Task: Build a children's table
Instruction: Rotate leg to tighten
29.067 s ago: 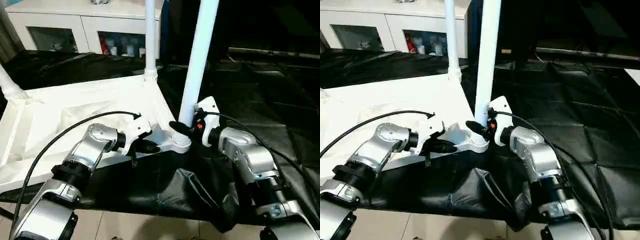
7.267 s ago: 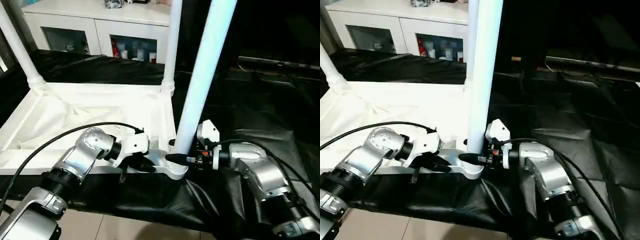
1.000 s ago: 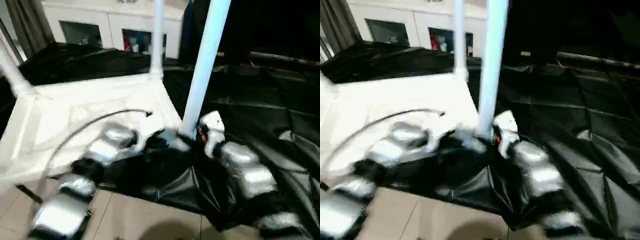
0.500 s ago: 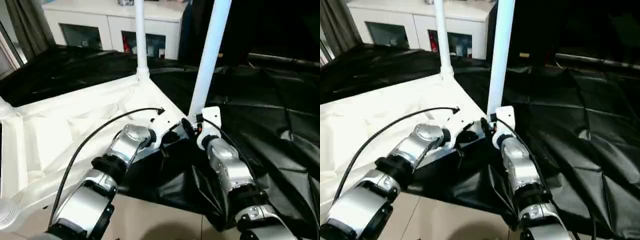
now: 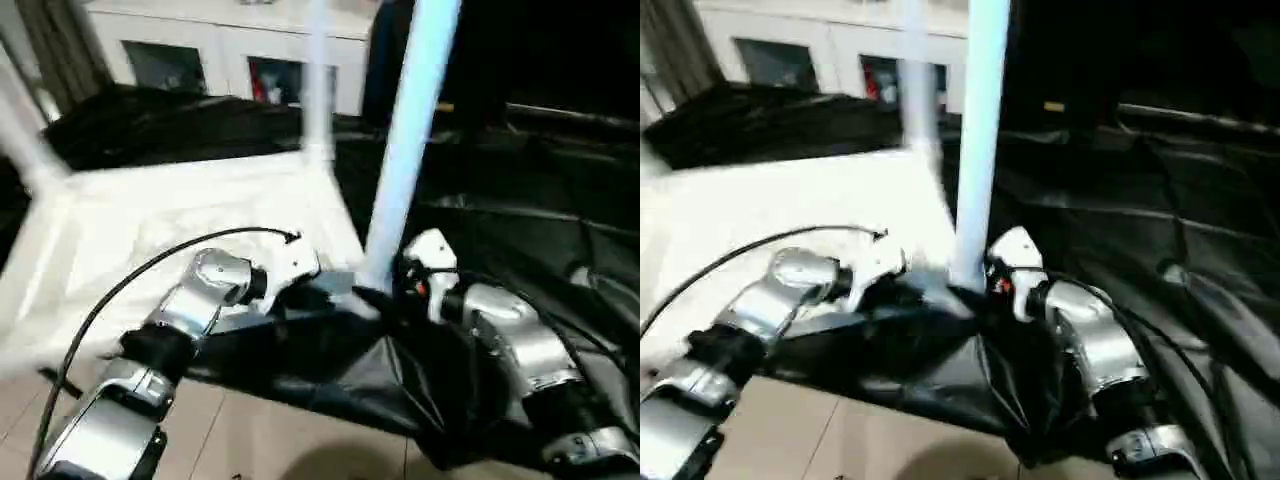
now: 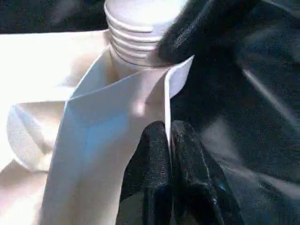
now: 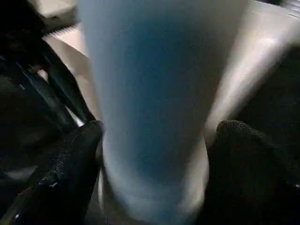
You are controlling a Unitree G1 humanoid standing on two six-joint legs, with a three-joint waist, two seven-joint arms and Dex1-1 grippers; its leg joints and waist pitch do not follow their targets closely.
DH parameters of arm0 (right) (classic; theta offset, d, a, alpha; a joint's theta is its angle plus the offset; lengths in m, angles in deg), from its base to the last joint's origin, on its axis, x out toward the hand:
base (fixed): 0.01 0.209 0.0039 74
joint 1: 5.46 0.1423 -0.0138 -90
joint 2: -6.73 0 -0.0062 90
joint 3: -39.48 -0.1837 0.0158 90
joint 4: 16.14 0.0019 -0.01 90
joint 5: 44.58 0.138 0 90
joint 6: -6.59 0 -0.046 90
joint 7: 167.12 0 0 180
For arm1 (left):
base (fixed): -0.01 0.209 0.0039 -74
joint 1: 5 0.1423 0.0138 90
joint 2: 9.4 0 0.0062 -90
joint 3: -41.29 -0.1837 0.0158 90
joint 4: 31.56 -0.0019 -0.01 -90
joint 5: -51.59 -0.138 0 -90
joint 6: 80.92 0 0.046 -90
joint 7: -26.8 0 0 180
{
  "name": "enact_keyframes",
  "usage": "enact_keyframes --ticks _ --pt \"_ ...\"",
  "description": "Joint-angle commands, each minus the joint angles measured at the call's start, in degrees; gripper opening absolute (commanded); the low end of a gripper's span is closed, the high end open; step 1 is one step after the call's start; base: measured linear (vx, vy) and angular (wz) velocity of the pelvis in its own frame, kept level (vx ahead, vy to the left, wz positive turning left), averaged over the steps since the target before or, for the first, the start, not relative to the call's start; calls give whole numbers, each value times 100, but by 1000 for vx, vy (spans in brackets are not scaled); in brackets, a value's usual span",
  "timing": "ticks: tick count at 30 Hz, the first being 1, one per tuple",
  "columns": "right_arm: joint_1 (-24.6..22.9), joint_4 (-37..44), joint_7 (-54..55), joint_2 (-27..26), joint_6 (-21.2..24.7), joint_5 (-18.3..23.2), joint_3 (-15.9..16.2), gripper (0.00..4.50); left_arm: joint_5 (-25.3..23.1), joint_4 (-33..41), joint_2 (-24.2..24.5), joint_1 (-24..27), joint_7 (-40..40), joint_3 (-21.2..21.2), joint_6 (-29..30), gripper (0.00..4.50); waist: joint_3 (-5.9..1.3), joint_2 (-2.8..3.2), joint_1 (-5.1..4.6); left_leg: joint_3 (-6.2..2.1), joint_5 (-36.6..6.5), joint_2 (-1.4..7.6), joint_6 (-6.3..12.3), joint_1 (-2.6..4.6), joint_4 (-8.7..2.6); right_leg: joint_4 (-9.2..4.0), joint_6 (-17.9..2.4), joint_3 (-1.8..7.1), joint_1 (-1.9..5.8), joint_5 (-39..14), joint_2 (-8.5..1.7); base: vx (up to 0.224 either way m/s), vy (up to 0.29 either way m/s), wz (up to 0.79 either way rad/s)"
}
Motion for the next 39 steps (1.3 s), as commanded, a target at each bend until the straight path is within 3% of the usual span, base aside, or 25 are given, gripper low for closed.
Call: enact_keyframes --ticks 1,3,6,11,12,25,29,32,34,35,39 --pt "-8 195 -256 150 99 52 80 406 -16 238 53 85 355 -252 -38 0 -391 12 -9 54 -811 146 463 3 -375 -413 -1005 345 354 -1467 -459 0 0 0" --pt "-21 301 -435 277 199 49 182 406 -41 326 136 133 394 -263 -31 0 -368 -13 -46 50 -811 117 415 -70 -389 -392 -935 350 410 -1558 -433 0 0 0" --pt "-43 382 -737 436 235 21 312 406 -17 454 202 186 403 -194 55 0 -377 -14 -31 70 -795 107 410 -46 -368 -426 -841 372 384 -1740 -451 0 0 0" --pt "-28 303 -791 441 172 -63 306 406 -15 465 240 182 426 -164 57 0 -382 -23 -30 67 -690 91 400 -68 -362 -422 -767 365 388 -1770 -441 0 0 0" --pt "-23 294 -794 430 183 -43 291 380 -11 482 246 188 423 -166 66 0 -382 -19 -33 64 -685 93 397 -71 -365 -422 -765 362 392 -1778 -441 0 0 0" --pt "-93 358 -818 366 245 3 318 285 -11 556 268 243 393 -151 121 0 -389 -15 -33 66 -671 93 396 -73 -359 -411 -805 366 396 -1671 -439 0 0 0" --pt "-141 -20 247 -61 188 -80 -54 276 -20 342 -35 176 -168 -1 293 0 -382 -18 -54 71 -671 93 337 -70 -365 -422 -790 365 377 -1734 -437 0 0 0" --pt "-143 -419 1520 -588 296 -107 -489 275 -135 -171 -458 -58 -1101 188 438 0 -356 -23 -85 73 -869 42 205 -31 -362 -530 -557 327 346 -2425 -432 0 0 0" --pt "-115 -587 2297 -887 376 -161 -688 274 -264 -567 -703 -270 -1773 264 479 0 -352 -3 -98 63 -860 42 201 -31 -374 -554 -450 323 338 -2582 -428 0 0 0" --pt "-102 -637 2536 -982 388 -183 -743 274 -310 -693 -777 -342 -1986 281 493 0 -352 -7 -108 61 -948 38 175 -7 -371 -575 -403 313 320 -2678 -425 0 0 0" --pt "59 -957 3690 -1416 406 -328 -921 274 -340 -1144 -1157 -644 -2666 373 670 0 -358 -22 -131 56 -932 12 187 -30 -375 -604 -323 303 334 -2754 -428 0 0 0"
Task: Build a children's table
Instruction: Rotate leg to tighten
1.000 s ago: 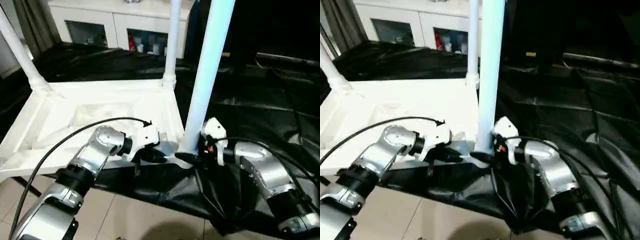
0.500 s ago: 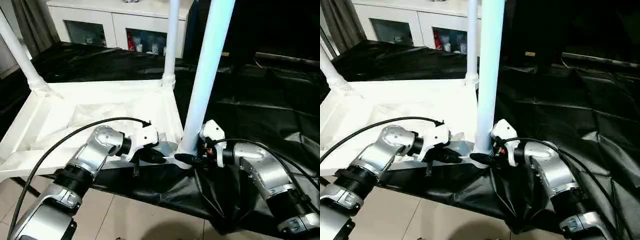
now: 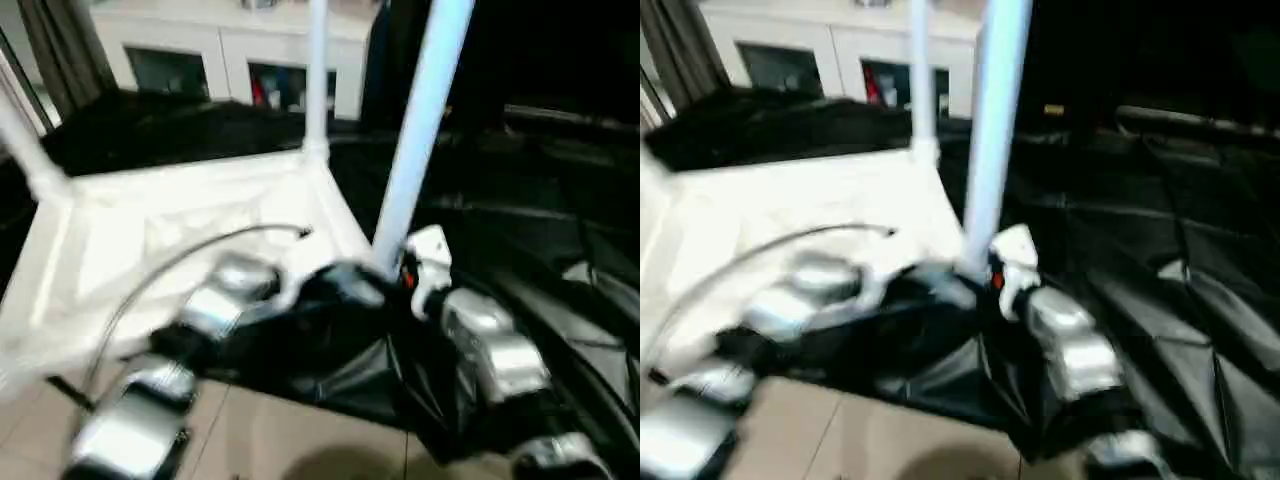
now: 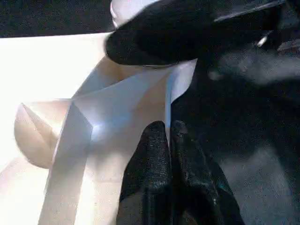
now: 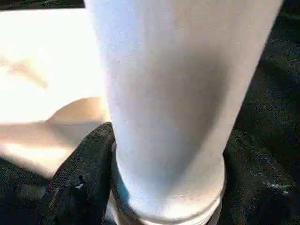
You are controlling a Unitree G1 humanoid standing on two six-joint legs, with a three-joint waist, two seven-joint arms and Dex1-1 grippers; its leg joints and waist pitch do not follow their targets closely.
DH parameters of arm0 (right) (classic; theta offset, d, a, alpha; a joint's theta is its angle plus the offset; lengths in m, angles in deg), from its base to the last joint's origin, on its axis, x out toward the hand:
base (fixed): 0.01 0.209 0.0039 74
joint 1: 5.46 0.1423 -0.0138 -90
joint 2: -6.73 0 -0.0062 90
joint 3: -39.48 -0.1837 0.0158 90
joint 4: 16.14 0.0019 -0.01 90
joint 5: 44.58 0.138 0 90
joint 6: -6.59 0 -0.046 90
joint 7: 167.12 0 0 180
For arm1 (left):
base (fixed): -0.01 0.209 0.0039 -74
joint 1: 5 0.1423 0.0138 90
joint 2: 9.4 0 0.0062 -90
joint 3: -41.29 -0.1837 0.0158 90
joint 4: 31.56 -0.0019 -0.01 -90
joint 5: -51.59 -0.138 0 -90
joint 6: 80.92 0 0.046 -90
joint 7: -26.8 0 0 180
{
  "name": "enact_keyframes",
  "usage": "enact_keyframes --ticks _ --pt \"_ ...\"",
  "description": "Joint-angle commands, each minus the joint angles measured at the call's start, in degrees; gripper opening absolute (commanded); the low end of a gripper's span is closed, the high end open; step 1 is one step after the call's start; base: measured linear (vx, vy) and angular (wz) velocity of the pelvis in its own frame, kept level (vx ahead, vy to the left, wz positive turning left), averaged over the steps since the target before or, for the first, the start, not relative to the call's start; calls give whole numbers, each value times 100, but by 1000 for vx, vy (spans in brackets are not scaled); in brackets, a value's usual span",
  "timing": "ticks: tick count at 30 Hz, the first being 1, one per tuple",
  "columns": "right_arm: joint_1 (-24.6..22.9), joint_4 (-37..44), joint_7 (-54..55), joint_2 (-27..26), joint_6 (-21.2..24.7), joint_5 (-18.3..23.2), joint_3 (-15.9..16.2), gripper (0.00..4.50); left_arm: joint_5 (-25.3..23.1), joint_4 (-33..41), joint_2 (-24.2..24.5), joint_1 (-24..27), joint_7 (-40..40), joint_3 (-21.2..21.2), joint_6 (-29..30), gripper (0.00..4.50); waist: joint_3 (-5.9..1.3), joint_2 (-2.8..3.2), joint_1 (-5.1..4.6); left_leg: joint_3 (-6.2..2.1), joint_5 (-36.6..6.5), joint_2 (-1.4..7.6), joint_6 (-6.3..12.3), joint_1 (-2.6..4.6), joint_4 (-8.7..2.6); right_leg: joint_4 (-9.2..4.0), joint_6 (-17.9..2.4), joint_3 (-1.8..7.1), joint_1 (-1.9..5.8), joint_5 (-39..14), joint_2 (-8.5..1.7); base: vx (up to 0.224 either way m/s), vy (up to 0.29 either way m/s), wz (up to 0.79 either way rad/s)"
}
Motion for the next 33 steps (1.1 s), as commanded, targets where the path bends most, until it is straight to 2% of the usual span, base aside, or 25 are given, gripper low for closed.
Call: enact_keyframes --ticks 1,2,3,4,6,8,10,11,13,14,15,16,18,19,20,21,22,23,24,25,26,28,29,31,33 --pt "-9 -478 635 -237 127 -97 -32 274 -80 -293 -127 -182 -595 139 167 0 -351 -1 -19 16 -920 23 219 -43 -394 -586 -390 256 299 -2673 -427 0 0 0" --pt "19 -513 691 -274 101 -117 -27 274 -90 -323 -155 -205 -625 137 178 0 -362 1 -20 12 -955 27 230 -25 -393 -587 -401 255 294 -2663 -434 0 0 0" --pt "222 -745 788 -486 -158 -294 106 274 -172 -524 -329 -357 -792 141 192 0 -361 11 -35 13 -954 23 233 -41 -391 -578 -420 257 290 -2596 -434 0 0 0" --pt "269 -800 789 -509 -229 -373 177 274 -191 -588 -367 -395 -822 147 160 0 -360 1 -39 8 -956 19 243 -53 -395 -579 -422 249 307 -2583 -433 0 0 0" --pt "296 -799 670 -513 -298 -378 221 274 -195 -617 -371 -410 -786 147 89 0 -364 7 -34 10 -937 38 321 -41 -400 -564 -493 266 310 -2386 -439 0 0 0" --pt "290 -718 437 -472 -444 -346 238 274 -175 -606 -341 -389 -673 126 -50 0 -369 7 -41 5 -882 53 359 -64 -408 -527 -594 271 334 -2151 -441 0 0 0" --pt "283 -659 302 -438 -587 -312 217 329 -153 -615 -314 -376 -604 113 -147 0 -378 3 -39 9 -837 54 399 -73 -402 -501 -683 282 350 -1947 -442 0 0 0" --pt "285 -612 194 -391 -659 -232 176 343 -153 -608 -271 -357 -516 83 -255 0 -382 -33 -38 14 -804 61 420 -78 -401 -486 -730 287 356 -1851 -447 0 0 0" --pt "291 -535 -81 -293 -718 -72 90 361 -113 -529 -176 -301 -342 89 -285 0 -390 -10 -33 4 -754 66 453 -92 -402 -450 -802 288 379 -1710 -458 0 0 0" --pt "289 -491 -265 -230 -724 12 57 371 -90 -479 -123 -263 -211 85 -377 0 -388 -40 -46 7 -715 65 507 -109 -401 -439 -833 290 397 -1617 -456 0 0 0" --pt "289 -491 -265 -230 -724 12 57 371 -90 -479 -123 -263 -211 85 -377 0 -390 -25 -50 7 -647 66 535 -116 -394 -428 -875 295 398 -1534 -459 0 0 0" --pt "274 -419 -590 -69 -666 66 73 391 -69 -468 -52 -222 -76 121 -437 0 -395 -38 -55 13 -615 65 551 -115 -389 -427 -896 296 398 -1498 -458 0 0 0" --pt "219 -287 -1044 117 -543 138 147 391 -68 -449 34 -172 92 112 -603 0 -389 -43 -46 22 -582 67 637 -119 -380 -417 -959 304 412 -1399 -455 0 0 0" --pt "80 21 -1829 435 -327 250 352 391 -21 -368 152 -93 383 98 -692 0 -391 -37 -45 23 -581 75 647 -110 -382 -419 -965 305 401 -1391 -460 0 0 0" --pt "-5 210 -2238 604 -182 317 484 391 14 -285 221 -35 582 73 -817 0 -394 -55 -30 21 -535 65 709 -121 -374 -408 -957 301 433 -1305 -445 0 0 0" --pt "-54 322 -2511 718 -128 336 567 391 59 -210 282 17 794 44 -968 0 -393 -22 -16 11 -511 78 762 -126 -377 -395 -983 308 441 -1208 -449 0 0 0" --pt "-84 413 -2687 840 -112 326 618 391 157 -34 376 115 1161 -6 -1002 0 -392 -38 -30 20 -528 83 774 -120 -374 -403 -982 309 427 -1205 -447 0 0 0" --pt "-88 433 -2724 873 -115 321 626 391 189 23 405 146 1279 -23 -1009 0 -387 -47 -42 22 -564 90 763 -125 -382 -404 -999 308 421 -1280 -460 0 0 0" --pt "-93 454 -2764 909 -119 315 636 391 224 86 437 180 1409 -41 -1016 0 -391 -27 -39 19 -611 94 696 -104 -387 -415 -996 305 400 -1449 -474 0 0 0" --pt "-139 649 -3183 1185 -80 315 795 391 296 385 640 312 1899 -176 -989 0 -383 -15 -36 24 -641 97 664 -90 -392 -436 -988 303 384 -1544 -469 0 0 0" --pt "-152 709 -3320 1279 -55 308 845 391 298 467 703 344 2026 -211 -978 0 -381 -15 -33 18 -684 123 610 -83 -400 -424 -997 311 392 -1576 -468 0 0 0" --pt "-191 826 -3608 1475 -16 293 949 391 305 583 803 387 2173 -232 -979 0 -377 8 -23 21 -756 142 576 -63 -405 -415 -1034 315 365 -1535 -459 0 0 0" --pt "-197 844 -3641 1497 -5 292 958 391 307 596 816 394 2194 -232 -977 0 -369 -2 -4 40 -804 143 569 -30 -400 -424 -1055 321 334 -1524 -450 0 0 0" --pt "-237 972 -3873 1656 77 282 1025 391 317 683 909 436 2347 -230 -974 0 -372 -7 27 45 -775 139 539 -43 -403 -403 -1063 328 357 -1498 -448 0 0 0" --pt "-276 1089 -4147 1841 131 239 1130 391 299 760 1025 496 2494 -238 -1025 0 -373 -16 52 42 -719 138 539 -68 -405 -409 -984 321 375 -1547 -459 0 0 0"
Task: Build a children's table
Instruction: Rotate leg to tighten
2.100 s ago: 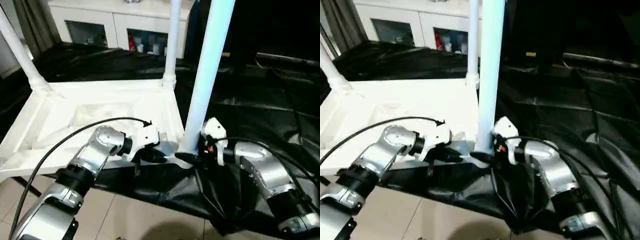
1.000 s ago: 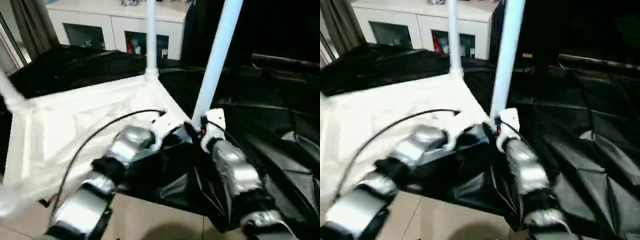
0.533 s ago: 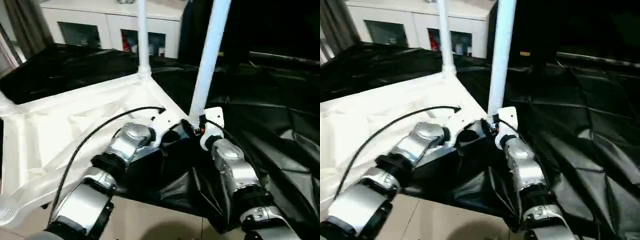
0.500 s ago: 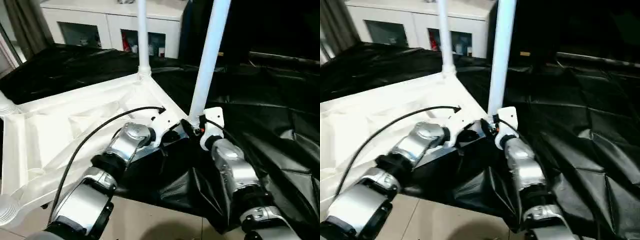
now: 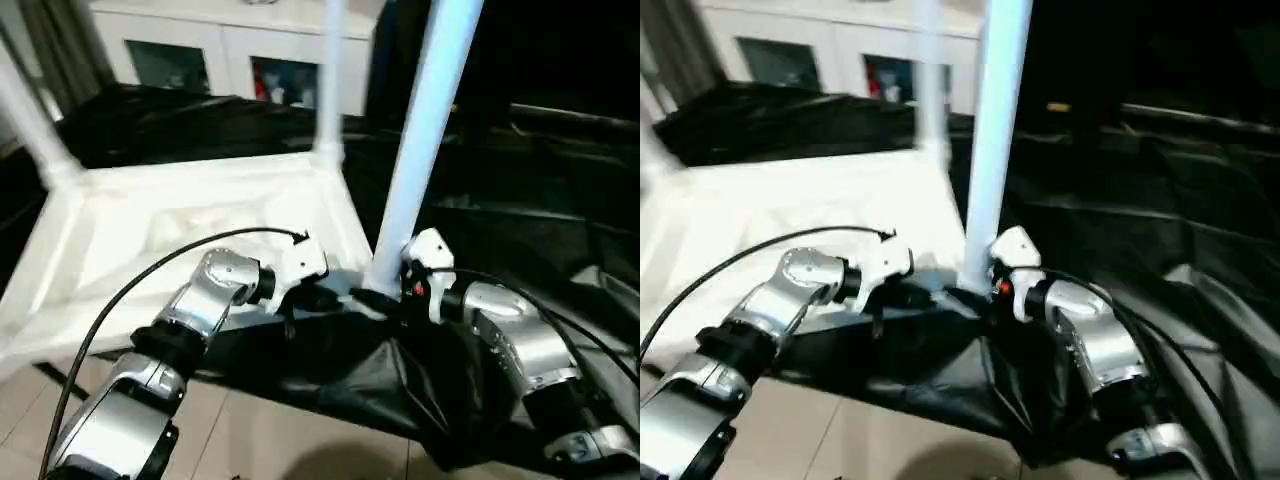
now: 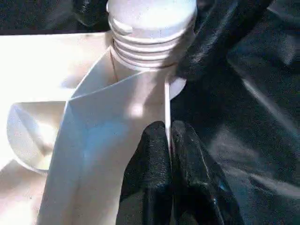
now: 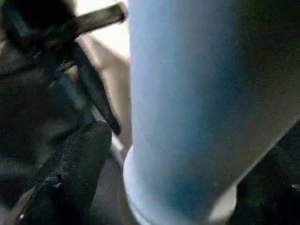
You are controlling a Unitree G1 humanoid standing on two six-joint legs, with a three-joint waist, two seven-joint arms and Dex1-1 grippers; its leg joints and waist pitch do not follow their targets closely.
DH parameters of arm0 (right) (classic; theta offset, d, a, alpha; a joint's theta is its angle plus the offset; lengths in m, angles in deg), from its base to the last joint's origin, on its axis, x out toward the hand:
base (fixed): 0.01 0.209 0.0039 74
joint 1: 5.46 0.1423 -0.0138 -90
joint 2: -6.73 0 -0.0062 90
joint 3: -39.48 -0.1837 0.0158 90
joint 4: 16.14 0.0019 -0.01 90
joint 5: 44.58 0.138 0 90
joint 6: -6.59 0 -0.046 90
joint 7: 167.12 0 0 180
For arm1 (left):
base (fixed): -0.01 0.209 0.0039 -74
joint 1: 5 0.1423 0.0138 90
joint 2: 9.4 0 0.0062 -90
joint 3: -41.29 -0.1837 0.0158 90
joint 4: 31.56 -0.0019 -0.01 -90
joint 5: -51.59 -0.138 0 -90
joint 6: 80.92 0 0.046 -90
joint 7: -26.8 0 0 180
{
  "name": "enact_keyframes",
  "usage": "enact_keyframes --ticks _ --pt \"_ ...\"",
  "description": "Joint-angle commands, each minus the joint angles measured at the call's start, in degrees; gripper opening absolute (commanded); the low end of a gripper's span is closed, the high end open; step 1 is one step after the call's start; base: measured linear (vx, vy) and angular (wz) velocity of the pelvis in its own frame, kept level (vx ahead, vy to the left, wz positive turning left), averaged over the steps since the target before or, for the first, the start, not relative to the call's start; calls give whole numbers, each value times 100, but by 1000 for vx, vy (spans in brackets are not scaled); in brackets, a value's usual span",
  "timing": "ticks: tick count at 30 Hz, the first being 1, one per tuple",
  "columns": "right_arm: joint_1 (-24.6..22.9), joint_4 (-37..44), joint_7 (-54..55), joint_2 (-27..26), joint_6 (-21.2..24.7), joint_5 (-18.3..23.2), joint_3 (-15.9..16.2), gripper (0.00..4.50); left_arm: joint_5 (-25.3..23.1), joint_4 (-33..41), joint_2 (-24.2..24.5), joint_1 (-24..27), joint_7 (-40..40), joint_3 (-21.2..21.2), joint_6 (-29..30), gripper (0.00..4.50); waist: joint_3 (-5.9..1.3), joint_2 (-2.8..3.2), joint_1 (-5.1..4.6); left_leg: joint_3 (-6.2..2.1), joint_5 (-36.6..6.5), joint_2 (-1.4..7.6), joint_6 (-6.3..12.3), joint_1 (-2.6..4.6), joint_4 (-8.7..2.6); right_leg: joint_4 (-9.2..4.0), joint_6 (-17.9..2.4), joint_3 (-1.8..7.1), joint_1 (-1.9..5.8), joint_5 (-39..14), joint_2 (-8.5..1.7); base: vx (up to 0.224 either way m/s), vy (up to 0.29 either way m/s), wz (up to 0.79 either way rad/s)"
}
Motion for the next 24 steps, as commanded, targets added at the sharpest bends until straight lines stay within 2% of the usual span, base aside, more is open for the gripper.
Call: enact_keyframes --ticks 1,3,7,8,10,12,15,18,24 --pt "-67 190 -340 207 41 -119 167 391 -1 183 93 51 266 -90 -118 0 -384 -15 8 8 -677 131 514 -53 -363 -382 -960 314 372 -1521 -458 0 0 0" --pt "-69 202 -338 259 26 -158 203 391 12 254 140 84 295 -92 -92 0 -390 -37 28 14 -619 128 504 -57 -359 -366 -963 315 372 -1438 -454 0 0 0" --pt "-26 160 -255 178 46 -93 115 391 25 336 192 126 276 -68 -40 0 -385 -31 33 13 -640 118 468 -56 -359 -381 -924 306 366 -1570 -451 0 0 0" --pt "-26 160 -255 178 46 -93 115 366 25 336 192 126 276 -68 -40 0 -387 -30 33 10 -647 121 461 -55 -360 -381 -913 306 365 -1582 -451 0 0 0" --pt "-21 184 -259 149 88 -42 95 366 32 350 188 130 278 -61 -22 0 -387 -28 32 9 -654 119 453 -55 -362 -386 -891 304 365 -1622 -452 0 0 0" --pt "-27 225 -281 150 126 -18 107 329 23 375 182 138 288 -44 -8 0 -392 -30 34 6 -631 125 447 -51 -362 -376 -903 307 367 -1569 -452 0 0 0" --pt "-63 250 -300 134 125 -18 128 318 23 373 169 137 288 -38 11 0 -396 -18 34 9 -581 119 459 -59 -355 -365 -939 309 371 -1438 -446 0 0 0" --pt "-84 270 -318 127 126 -22 127 287 36 379 167 140 300 -40 37 0 -394 -23 31 10 -598 117 457 -60 -354 -366 -944 305 373 -1439 -444 0 0 0" --pt "-160 312 -309 103 166 52 84 276 47 404 173 172 334 -51 101 0 -400 -31 35 9 -559 118 461 -62 -351 -357 -933 308 379 -1416 -447 0 0 0"
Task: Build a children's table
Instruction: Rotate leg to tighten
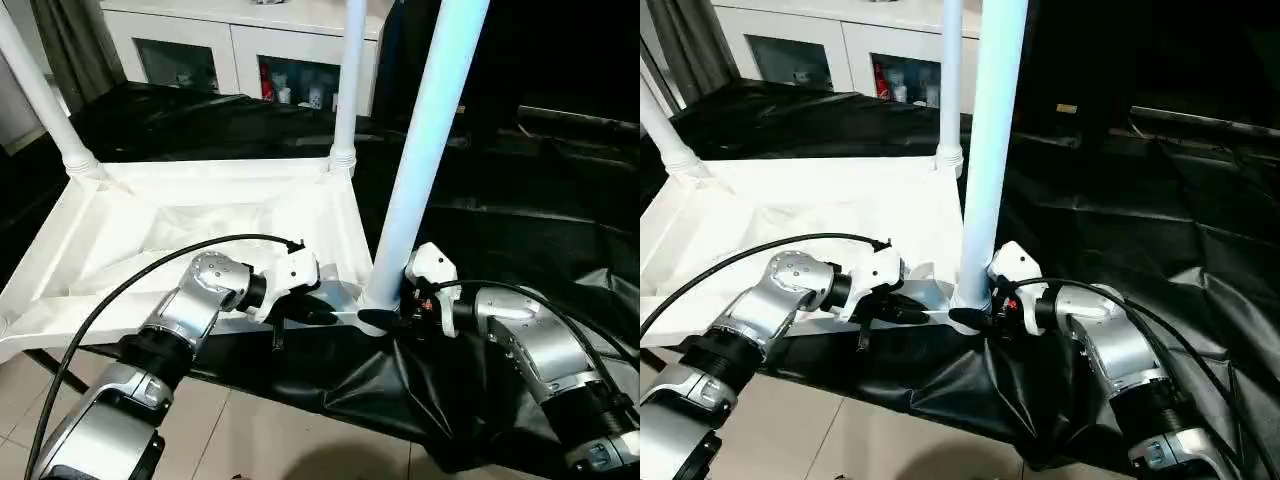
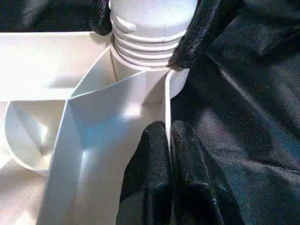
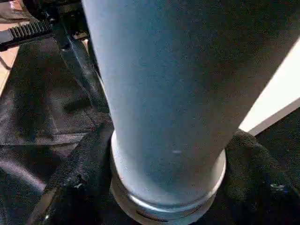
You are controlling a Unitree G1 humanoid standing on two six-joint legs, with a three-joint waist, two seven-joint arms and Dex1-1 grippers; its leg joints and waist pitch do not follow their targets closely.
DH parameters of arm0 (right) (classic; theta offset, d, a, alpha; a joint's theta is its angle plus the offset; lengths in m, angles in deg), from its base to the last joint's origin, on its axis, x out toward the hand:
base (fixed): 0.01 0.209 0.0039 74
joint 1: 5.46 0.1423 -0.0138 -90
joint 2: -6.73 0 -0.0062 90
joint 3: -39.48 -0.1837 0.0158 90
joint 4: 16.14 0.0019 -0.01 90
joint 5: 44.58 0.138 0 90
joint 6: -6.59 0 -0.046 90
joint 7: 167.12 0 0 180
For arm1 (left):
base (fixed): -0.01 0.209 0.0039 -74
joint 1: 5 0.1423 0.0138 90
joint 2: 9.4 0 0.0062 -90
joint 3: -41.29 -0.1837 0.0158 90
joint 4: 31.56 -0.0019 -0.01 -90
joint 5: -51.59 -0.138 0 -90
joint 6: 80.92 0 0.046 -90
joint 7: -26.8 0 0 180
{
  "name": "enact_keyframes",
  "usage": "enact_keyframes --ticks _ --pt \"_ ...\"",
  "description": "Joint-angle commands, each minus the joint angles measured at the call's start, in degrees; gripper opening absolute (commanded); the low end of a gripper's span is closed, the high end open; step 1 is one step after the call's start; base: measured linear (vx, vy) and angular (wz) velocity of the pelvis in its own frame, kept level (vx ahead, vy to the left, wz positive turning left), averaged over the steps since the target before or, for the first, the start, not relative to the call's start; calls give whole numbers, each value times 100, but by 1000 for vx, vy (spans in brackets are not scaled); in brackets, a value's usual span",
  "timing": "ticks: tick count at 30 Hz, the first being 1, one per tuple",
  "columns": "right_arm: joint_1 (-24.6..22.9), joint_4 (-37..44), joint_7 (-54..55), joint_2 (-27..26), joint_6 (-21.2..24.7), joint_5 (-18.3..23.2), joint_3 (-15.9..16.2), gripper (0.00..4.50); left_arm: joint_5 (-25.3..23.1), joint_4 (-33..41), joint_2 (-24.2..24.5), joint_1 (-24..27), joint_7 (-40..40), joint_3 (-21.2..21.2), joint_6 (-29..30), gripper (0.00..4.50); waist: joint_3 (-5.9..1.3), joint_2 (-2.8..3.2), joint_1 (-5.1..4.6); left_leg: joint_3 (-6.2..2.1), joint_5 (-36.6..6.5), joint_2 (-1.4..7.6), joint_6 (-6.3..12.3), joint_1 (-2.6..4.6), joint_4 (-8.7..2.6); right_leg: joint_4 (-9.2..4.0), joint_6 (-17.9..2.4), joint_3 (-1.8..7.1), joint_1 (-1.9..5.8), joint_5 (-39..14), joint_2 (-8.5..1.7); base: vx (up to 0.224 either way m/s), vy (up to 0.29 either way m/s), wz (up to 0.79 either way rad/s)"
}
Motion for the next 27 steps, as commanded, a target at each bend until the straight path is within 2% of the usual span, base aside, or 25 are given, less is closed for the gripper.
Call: enact_keyframes --ticks 1,2,3,4,5,6,7,8,9,10,11,12,14,16,17,18,22,24,26,27 --pt "-64 162 -25 -61 61 118 -39 275 0 127 6 14 53 -45 69 0 -400 -28 4 10 -556 113 463 -63 -348 -361 -946 309 380 -1406 -449 0 0 0" --pt "-74 -38 509 -327 66 113 -233 275 -86 -26 -121 -26 -280 -9 177 0 -398 -40 -4 15 -554 113 470 -67 -346 -362 -951 312 374 -1395 -446 0 0 0" --pt "-74 -38 509 -327 66 113 -233 275 -87 -26 -121 -26 -280 -9 177 0 -395 -29 -4 6 -572 115 429 -60 -353 -368 -950 303 367 -1468 -454 0 0 0" --pt "-48 -198 905 -522 65 102 -375 275 -149 -129 -219 -64 -539 15 238 0 -394 -46 -25 18 -584 115 409 -61 -352 -375 -954 310 355 -1509 -455 0 0 0" --pt "-17 -366 1346 -741 93 93 -521 275 -220 -256 -344 -117 -850 41 272 0 -386 -44 -30 2 -626 98 359 -68 -363 -392 -880 294 378 -1709 -459 0 0 0" --pt "-10 -401 1435 -784 96 88 -546 275 -231 -283 -372 -130 -909 45 283 0 -372 -38 -40 7 -689 93 316 -39 -366 -435 -794 290 349 -1912 -448 0 0 0" --pt "14 -513 1728 -926 106 71 -629 275 -269 -368 -461 -169 -1100 58 321 0 -375 -54 -54 18 -704 82 317 -46 -360 -440 -773 297 341 -1959 -446 0 0 0" --pt "39 -626 2096 -1106 123 50 -724 275 -312 -465 -571 -220 -1309 67 406 0 -368 -41 -55 8 -740 85 283 -35 -371 -451 -734 294 337 -2080 -454 0 0 0" --pt "73 -732 2513 -1307 158 36 -832 275 -366 -597 -696 -293 -1570 77 439 0 -362 -41 -67 3 -787 72 264 -39 -372 -476 -674 282 351 -2224 -451 0 0 0" --pt "150 -934 3254 -1646 180 11 -1031 274 -431 -813 -919 -421 -1984 97 558 0 -357 -56 -93 20 -761 62 241 -39 -368 -486 -628 293 322 -2249 -434 0 0 0" --pt "197 -1048 3671 -1833 189 0 -1146 274 -463 -932 -1045 -495 -2212 109 629 0 -356 -29 -102 5 -836 65 164 -3 -375 -507 -628 286 291 -2400 -452 0 0 0" --pt "271 -1187 4144 -2037 157 -57 -1247 274 -487 -1082 -1209 -602 -2545 153 690 0 -358 -28 -127 -9 -881 53 135 -22 -382 -516 -560 270 321 -2508 -451 0 0 0" --pt "488 -1501 4937 -2447 -51 -210 -1329 274 -563 -1398 -1569 -848 -3142 192 850 0 -366 -27 -147 -5 -891 57 145 -5 -378 -527 -574 284 296 -2450 -459 0 0 0" --pt "550 -1582 5078 -2515 -120 -288 -1297 274 -580 -1470 -1640 -899 -3229 195 861 0 -376 -24 -156 -13 -866 51 156 -20 -380 -515 -589 279 318 -2294 -450 0 0 0" --pt "642 -1710 5195 -2615 -267 -383 -1242 274 -632 -1574 -1732 -972 -3314 190 812 0 -384 -41 -141 -11 -814 47 233 -37 -377 -497 -615 285 340 -2116 -452 0 0 0" --pt "658 -1723 5147 -2632 -318 -386 -1224 274 -626 -1589 -1748 -987 -3286 195 791 0 -391 -27 -148 -7 -782 52 265 -37 -373 -478 -672 293 332 -1954 -451 0 0 0" --pt "635 -1581 4531 -2573 -564 -317 -1150 274 -637 -1562 -1700 -985 -3062 191 612 0 -397 -49 -134 -1 -684 50 410 -63 -367 -439 -797 296 375 -1612 -449 0 0 0" --pt "613 -1501 4384 -2534 -677 -294 -1151 330 -616 -1537 -1667 -959 -2945 202 536 0 -401 -35 -130 -2 -633 60 459 -69 -365 -425 -871 300 383 -1493 -461 0 0 0" --pt "593 -1381 4133 -2373 -849 -217 -1188 346 -556 -1498 -1553 -906 -2721 175 351 0 -409 -54 -131 6 -591 59 483 -73 -360 -412 -910 303 389 -1412 -461 0 0 0" --pt "593 -1381 4133 -2373 -849 -217 -1188 352 -556 -1498 -1553 -906 -2721 175 351 0 -403 -45 -122 1 -611 61 521 -74 -365 -410 -919 300 397 -1426 -460 0 0 0"
